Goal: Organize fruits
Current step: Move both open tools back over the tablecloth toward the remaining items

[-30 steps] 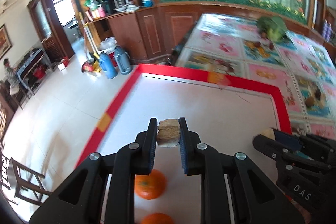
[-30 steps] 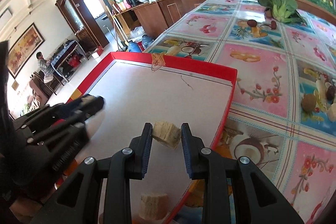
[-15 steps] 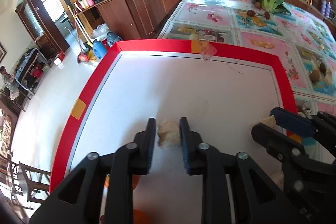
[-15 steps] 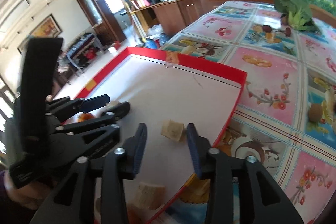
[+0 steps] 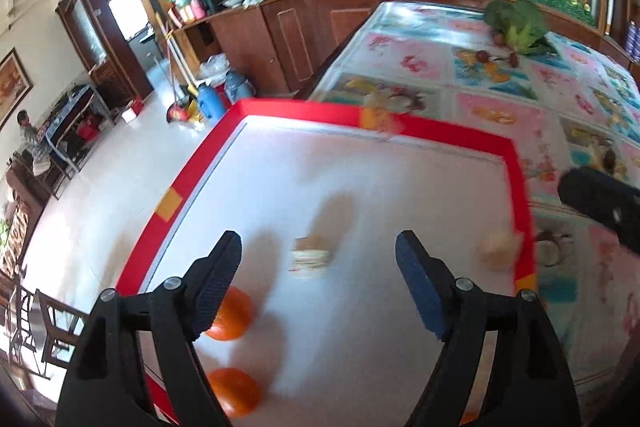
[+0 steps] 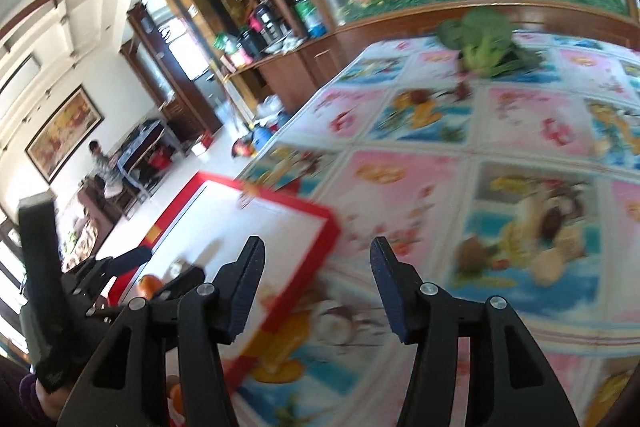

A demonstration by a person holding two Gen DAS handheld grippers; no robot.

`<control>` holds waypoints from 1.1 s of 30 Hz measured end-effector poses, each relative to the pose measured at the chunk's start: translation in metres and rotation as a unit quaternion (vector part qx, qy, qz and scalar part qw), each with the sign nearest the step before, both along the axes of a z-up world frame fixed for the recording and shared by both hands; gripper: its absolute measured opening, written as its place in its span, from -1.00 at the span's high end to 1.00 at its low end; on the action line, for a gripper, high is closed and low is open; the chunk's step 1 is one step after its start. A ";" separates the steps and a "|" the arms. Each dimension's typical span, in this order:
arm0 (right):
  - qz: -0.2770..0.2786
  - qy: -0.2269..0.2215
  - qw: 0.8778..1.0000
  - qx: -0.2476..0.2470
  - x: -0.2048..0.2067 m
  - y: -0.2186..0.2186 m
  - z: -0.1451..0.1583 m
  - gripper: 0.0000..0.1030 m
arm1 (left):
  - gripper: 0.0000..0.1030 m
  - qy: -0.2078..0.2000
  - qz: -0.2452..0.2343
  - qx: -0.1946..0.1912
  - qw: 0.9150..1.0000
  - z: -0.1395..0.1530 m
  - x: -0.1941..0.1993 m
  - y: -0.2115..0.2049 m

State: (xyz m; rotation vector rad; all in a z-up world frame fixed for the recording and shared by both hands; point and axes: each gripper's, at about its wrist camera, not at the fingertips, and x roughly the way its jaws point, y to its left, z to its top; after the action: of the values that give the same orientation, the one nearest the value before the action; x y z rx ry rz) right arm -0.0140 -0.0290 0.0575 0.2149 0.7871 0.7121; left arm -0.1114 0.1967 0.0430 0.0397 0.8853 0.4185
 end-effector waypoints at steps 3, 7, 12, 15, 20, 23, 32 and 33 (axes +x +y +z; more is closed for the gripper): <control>-0.025 0.001 1.000 0.007 0.010 -0.028 0.003 -0.06 | -0.57 -0.008 -0.027 0.009 1.000 0.009 0.002 -0.026; -0.064 0.018 0.997 0.026 0.027 -0.078 0.005 -0.06 | -0.60 -0.010 -0.067 0.021 0.997 0.016 0.006 -0.065; -0.094 0.074 0.991 0.058 0.049 -0.127 -0.004 -0.06 | -0.61 0.008 -0.109 0.021 0.994 0.011 0.011 -0.103; -0.117 0.106 0.986 0.058 0.058 -0.146 -0.012 -0.06 | -0.61 0.022 -0.126 0.011 0.992 0.007 0.012 -0.115; -0.120 0.151 0.979 0.060 0.061 -0.151 -0.024 -0.06 | -0.61 0.040 -0.151 0.002 0.988 -0.001 0.011 -0.140; -0.111 0.168 0.978 0.058 0.062 -0.146 -0.028 -0.06 | -0.62 0.050 -0.166 -0.001 0.985 -0.006 0.009 -0.155; -0.065 0.194 0.978 0.035 0.056 -0.119 -0.039 -0.01 | -0.63 0.068 -0.178 -0.017 0.982 -0.010 0.022 -0.170; -0.061 0.191 0.979 0.027 0.055 -0.114 -0.040 0.00 | -0.63 0.067 -0.172 -0.014 0.983 -0.010 0.025 -0.169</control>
State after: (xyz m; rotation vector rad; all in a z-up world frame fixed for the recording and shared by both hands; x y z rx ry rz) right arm 0.0410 -0.1431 0.0176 0.4548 1.1108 0.5825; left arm -0.0863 0.0280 0.0326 0.1936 0.9951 0.0808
